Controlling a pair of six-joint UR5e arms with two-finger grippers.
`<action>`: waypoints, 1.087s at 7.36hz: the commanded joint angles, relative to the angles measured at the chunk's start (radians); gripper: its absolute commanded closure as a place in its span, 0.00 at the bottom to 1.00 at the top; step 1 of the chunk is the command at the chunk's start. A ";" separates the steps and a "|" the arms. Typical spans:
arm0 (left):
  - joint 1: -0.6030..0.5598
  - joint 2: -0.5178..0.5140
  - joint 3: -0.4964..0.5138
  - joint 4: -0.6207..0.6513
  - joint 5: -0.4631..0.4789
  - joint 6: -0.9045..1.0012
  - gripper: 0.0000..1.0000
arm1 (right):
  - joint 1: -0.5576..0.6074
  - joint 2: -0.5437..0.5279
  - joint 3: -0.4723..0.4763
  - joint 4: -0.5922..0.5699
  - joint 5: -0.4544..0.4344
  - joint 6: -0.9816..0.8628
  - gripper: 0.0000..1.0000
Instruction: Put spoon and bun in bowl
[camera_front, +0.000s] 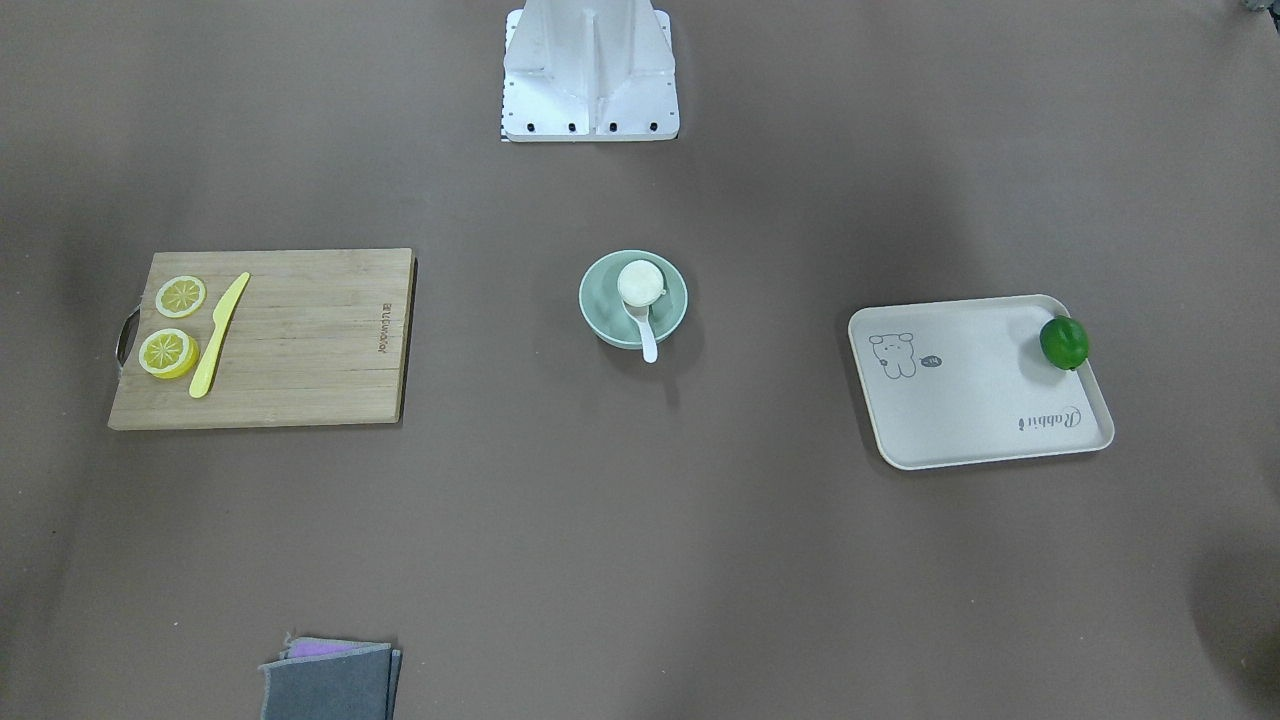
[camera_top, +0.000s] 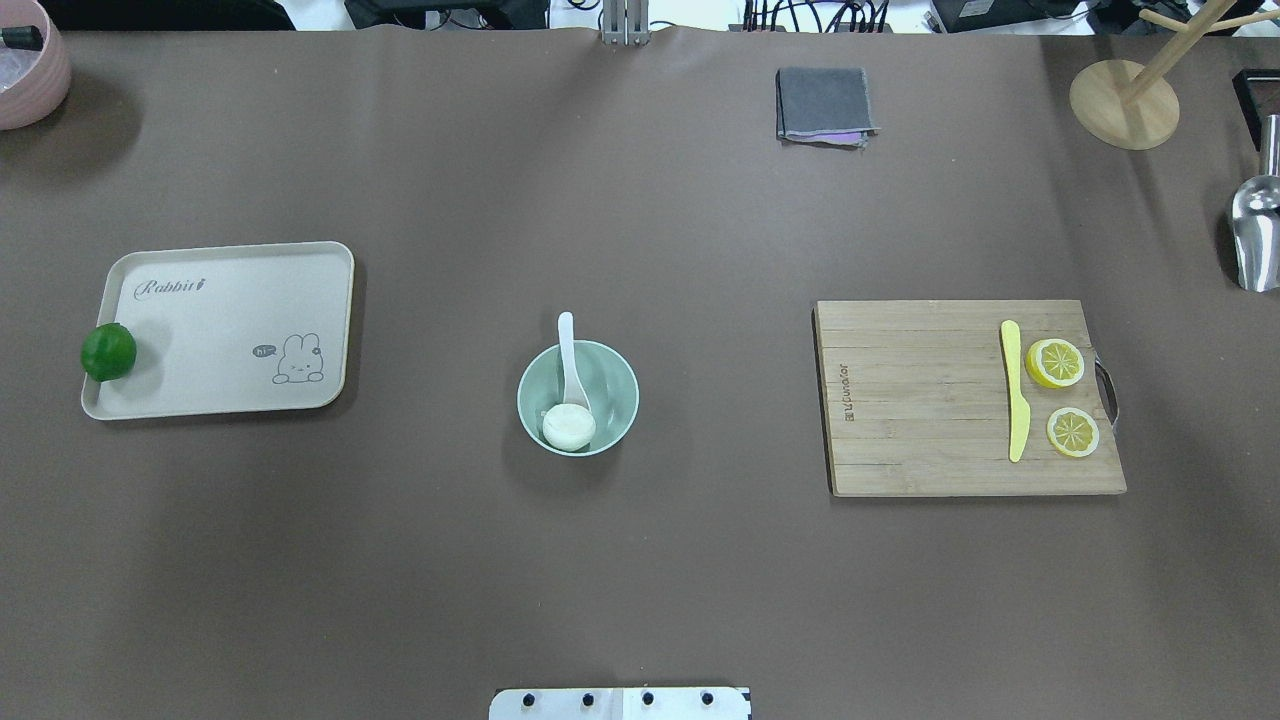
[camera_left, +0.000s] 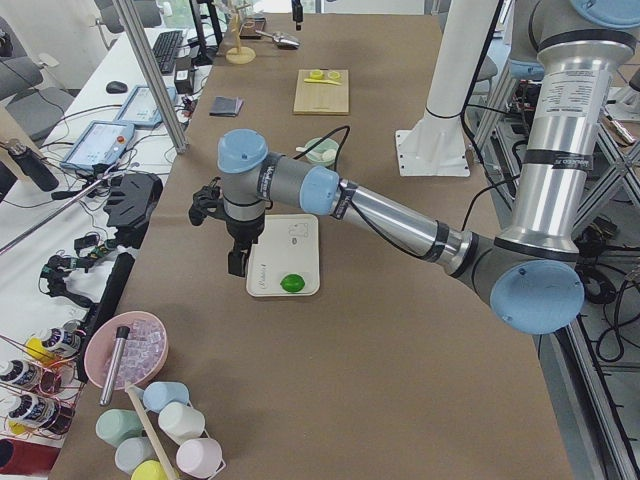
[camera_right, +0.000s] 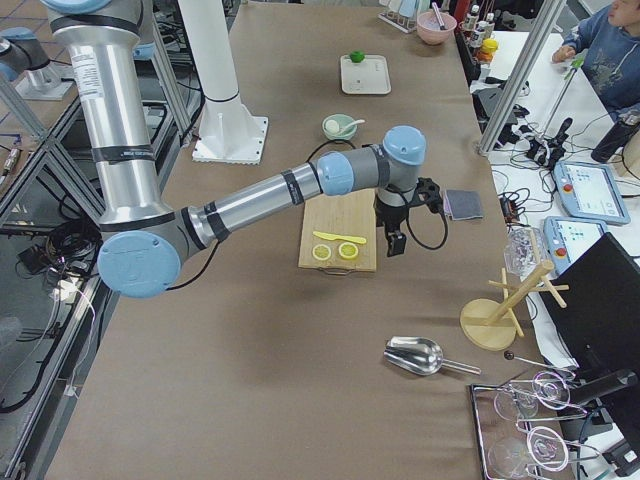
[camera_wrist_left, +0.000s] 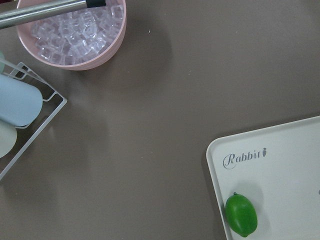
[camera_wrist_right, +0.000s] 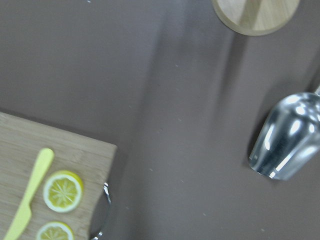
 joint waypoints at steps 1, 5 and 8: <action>-0.030 0.106 -0.065 -0.004 -0.011 0.049 0.02 | 0.096 -0.051 -0.041 -0.021 0.008 -0.112 0.00; -0.033 0.113 -0.033 -0.004 -0.014 0.047 0.02 | 0.144 -0.179 -0.059 0.107 0.009 -0.110 0.00; -0.030 0.121 -0.023 -0.003 -0.005 0.058 0.02 | 0.175 -0.189 -0.029 0.127 0.046 -0.113 0.00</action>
